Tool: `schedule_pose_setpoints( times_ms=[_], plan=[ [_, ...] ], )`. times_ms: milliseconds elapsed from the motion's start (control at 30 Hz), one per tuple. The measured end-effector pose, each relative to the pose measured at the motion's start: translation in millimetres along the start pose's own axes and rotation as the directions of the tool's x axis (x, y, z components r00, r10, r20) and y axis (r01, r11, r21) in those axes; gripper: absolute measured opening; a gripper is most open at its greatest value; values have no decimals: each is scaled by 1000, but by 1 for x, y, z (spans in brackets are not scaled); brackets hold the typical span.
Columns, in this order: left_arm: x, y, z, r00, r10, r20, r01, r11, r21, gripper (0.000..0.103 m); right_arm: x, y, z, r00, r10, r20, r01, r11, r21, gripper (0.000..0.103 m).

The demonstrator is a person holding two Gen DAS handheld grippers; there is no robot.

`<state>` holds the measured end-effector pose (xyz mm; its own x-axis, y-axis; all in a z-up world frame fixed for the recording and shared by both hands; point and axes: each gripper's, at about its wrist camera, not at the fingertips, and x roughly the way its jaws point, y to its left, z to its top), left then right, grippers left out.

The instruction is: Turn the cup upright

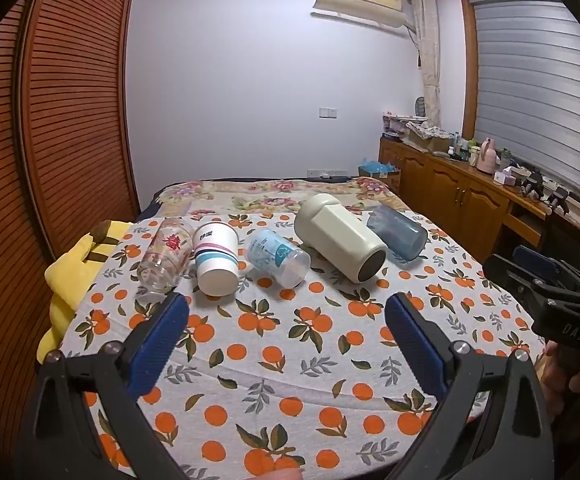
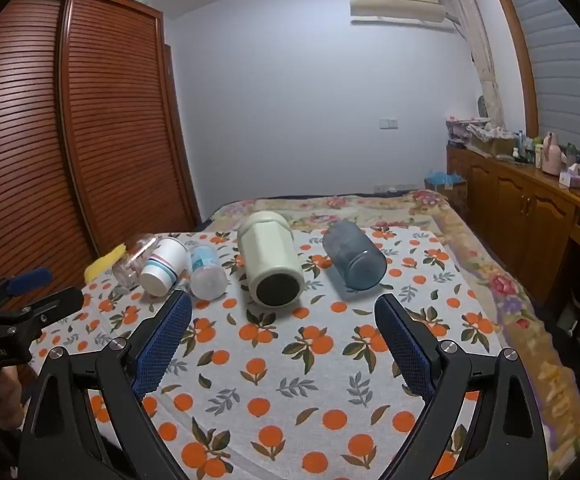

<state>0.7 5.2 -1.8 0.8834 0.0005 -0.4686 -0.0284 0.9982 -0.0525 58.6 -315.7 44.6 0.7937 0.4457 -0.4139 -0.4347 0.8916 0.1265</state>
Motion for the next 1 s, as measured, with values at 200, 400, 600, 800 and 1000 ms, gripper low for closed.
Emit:
schedule_pose_setpoints(
  times_ms=[200,400,600,800,1000],
  plan=[
    [-1,-1,0,1000,1,2,-1,1000,0,99,0,3,-1,1000,-5,2,5,1000,-6,94],
    [-1,0,0,1000,-1,3,1,1000,1,99,-1,2,-3,1000,-6,3,6,1000,-6,94],
    [-6,-2,5,1000,1,8,-1,1000,5,99,-1,2,-3,1000,-6,4,6,1000,-7,94],
    [-7,-4,6,1000,1,10,-1,1000,8,99,-2,2,-3,1000,-6,4,6,1000,-7,94],
    [-10,-6,7,1000,-1,14,1,1000,8,99,-2,3,-3,1000,-5,5,5,1000,-6,94]
  ],
)
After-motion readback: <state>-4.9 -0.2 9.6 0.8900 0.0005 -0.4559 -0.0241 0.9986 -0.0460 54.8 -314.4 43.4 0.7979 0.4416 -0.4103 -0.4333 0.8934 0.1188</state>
